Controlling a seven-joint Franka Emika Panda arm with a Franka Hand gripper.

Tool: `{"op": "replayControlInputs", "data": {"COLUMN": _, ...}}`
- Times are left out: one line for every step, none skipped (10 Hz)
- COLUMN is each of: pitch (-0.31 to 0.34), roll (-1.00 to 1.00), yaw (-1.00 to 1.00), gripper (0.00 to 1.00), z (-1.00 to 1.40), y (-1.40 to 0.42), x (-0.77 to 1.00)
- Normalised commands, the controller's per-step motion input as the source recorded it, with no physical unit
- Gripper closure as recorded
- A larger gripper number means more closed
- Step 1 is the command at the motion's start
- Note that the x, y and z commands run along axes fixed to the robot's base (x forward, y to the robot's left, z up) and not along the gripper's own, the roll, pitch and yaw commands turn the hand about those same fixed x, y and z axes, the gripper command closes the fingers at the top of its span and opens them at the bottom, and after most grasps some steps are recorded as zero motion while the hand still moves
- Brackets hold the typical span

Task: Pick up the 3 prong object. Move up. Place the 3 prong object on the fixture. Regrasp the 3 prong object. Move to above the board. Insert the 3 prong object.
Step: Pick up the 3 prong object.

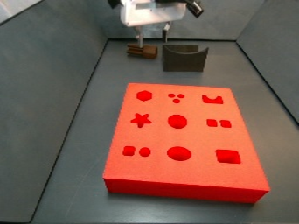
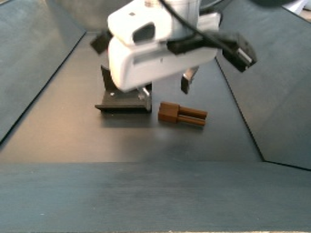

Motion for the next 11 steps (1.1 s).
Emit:
{"op": "replayControlInputs", "data": {"pitch": -0.094, "roll": 0.11, "yaw": 0.93, "gripper": 0.0, "z": -0.74, "y": 0.07, "x": -0.21}}
{"op": "replayControlInputs", "data": {"pitch": -0.053, "roll": 0.08, "yaw": 0.95, "gripper": 0.0, "z": -0.66, "y": 0.03, "x": -0.19}}
{"op": "replayControlInputs", "data": {"pitch": -0.026, "roll": 0.05, "yaw": 0.8, "gripper": 0.0, "z": -0.42, "y": -0.09, "x": -0.02}}
{"op": "replayControlInputs", "data": {"pitch": 0.006, "roll": 0.0, "yaw": 0.0, "gripper": 0.0, "z": 0.0, "y": 0.0, "x": 0.0}}
{"op": "replayControlInputs", "data": {"pitch": 0.0, "roll": 0.0, "yaw": 0.0, "gripper": 1.0, "z": 0.0, "y": 0.0, "x": 0.0}}
{"op": "replayControlInputs", "data": {"pitch": 0.0, "roll": 0.0, "yaw": 0.0, "gripper": 1.0, "z": 0.0, "y": 0.0, "x": 0.0}}
{"op": "replayControlInputs", "data": {"pitch": 0.0, "roll": 0.0, "yaw": 0.0, "gripper": 1.0, "z": 0.0, "y": 0.0, "x": 0.0}}
{"op": "replayControlInputs", "data": {"pitch": 0.0, "roll": 0.0, "yaw": 0.0, "gripper": 1.0, "z": 0.0, "y": 0.0, "x": 0.0}}
{"op": "replayControlInputs", "data": {"pitch": 0.0, "roll": 0.0, "yaw": 0.0, "gripper": 1.0, "z": 0.0, "y": 0.0, "x": 0.0}}
{"op": "replayControlInputs", "data": {"pitch": 0.0, "roll": 0.0, "yaw": 0.0, "gripper": 1.0, "z": 0.0, "y": 0.0, "x": 0.0}}
{"op": "replayControlInputs", "data": {"pitch": 0.0, "roll": 0.0, "yaw": 0.0, "gripper": 1.0, "z": 0.0, "y": 0.0, "x": 0.0}}
